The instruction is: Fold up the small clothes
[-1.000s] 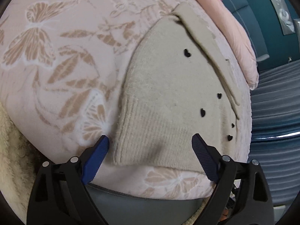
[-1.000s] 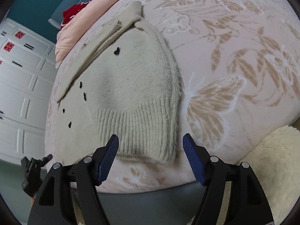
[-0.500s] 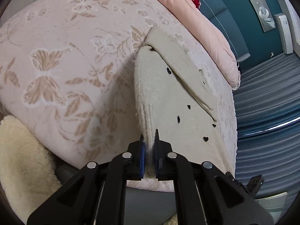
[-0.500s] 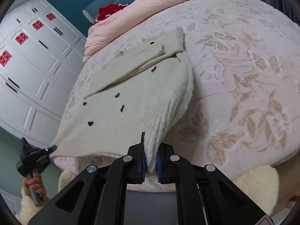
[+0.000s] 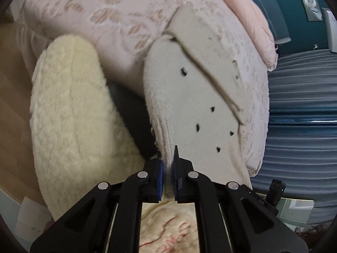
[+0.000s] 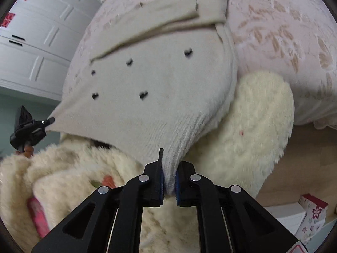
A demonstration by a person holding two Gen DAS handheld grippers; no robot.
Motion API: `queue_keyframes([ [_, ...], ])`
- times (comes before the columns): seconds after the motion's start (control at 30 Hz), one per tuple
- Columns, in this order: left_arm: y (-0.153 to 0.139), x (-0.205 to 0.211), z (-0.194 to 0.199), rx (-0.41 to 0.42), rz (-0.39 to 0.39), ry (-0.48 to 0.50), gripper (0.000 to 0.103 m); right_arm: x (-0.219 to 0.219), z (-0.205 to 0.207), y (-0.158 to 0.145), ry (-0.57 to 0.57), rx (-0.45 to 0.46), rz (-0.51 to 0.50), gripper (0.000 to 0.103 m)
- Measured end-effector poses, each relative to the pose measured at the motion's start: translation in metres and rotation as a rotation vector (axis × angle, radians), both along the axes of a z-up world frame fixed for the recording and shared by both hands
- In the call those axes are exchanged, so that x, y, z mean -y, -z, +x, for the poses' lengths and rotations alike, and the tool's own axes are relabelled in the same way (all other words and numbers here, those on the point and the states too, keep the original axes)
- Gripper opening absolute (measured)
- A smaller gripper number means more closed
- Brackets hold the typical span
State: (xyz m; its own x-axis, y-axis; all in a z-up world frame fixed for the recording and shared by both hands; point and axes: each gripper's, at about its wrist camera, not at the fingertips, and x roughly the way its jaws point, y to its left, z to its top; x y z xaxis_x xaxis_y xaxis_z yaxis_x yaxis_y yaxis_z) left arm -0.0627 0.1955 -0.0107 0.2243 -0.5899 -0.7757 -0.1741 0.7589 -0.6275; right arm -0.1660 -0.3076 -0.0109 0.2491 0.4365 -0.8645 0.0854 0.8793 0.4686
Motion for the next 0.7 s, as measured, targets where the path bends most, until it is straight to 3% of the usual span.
queue_keyframes([
  [0.13,-0.048,0.032,0.095,0.264,0.044,0.054,0.007,0.03,0.093,-0.044,0.117,0.246,0.052,0.008],
  [0.23,-0.057,0.059,0.175,0.428,0.095,0.024,0.015,0.05,0.169,-0.046,0.222,0.392,0.067,0.015],
  [0.3,-0.044,0.071,0.221,0.493,0.187,-0.039,0.053,0.055,0.207,-0.031,0.331,0.431,-0.013,0.023],
  [0.33,-0.031,0.074,0.242,0.469,0.236,-0.077,0.079,0.057,0.219,-0.022,0.383,0.435,-0.052,0.03],
  [0.4,-0.007,0.074,0.268,0.394,0.285,-0.134,0.081,0.055,0.233,-0.012,0.451,0.428,-0.125,0.036],
  [0.5,0.015,0.062,0.275,0.344,0.247,-0.158,0.081,0.051,0.231,-0.002,0.465,0.447,-0.152,0.052],
  [0.57,0.022,0.061,0.273,0.346,0.25,-0.127,0.089,0.049,0.224,0.006,0.457,0.447,-0.199,0.06],
  [0.7,0.046,0.084,0.287,0.33,0.36,0.011,0.09,0.046,0.239,0.031,0.377,0.369,-0.294,0.061],
])
